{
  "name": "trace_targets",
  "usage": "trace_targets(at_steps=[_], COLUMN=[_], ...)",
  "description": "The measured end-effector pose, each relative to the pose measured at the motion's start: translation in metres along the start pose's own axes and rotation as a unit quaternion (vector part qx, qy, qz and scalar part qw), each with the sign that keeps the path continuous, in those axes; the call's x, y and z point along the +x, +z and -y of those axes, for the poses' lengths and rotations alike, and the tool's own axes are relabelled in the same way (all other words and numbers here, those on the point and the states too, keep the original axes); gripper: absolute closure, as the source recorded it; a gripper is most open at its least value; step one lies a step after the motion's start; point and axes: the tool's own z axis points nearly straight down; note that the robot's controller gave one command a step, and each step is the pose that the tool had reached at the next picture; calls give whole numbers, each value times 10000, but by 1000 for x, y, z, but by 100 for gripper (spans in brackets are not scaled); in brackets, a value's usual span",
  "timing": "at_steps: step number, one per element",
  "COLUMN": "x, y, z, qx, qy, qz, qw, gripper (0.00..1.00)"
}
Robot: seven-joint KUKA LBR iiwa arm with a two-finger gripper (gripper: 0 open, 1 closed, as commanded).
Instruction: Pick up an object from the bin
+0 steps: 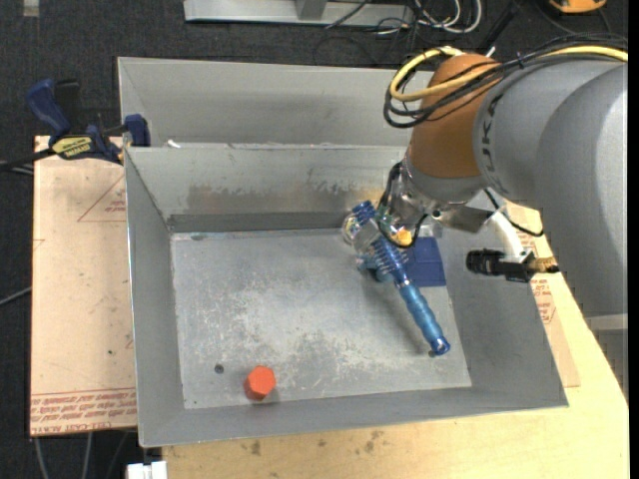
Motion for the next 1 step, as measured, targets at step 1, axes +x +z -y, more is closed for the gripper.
trace_targets(at_steps=[1], x=[0], y=[-23], z=[0], qx=[-6], qy=[-17], qz=[2], qw=[10000], gripper=[100])
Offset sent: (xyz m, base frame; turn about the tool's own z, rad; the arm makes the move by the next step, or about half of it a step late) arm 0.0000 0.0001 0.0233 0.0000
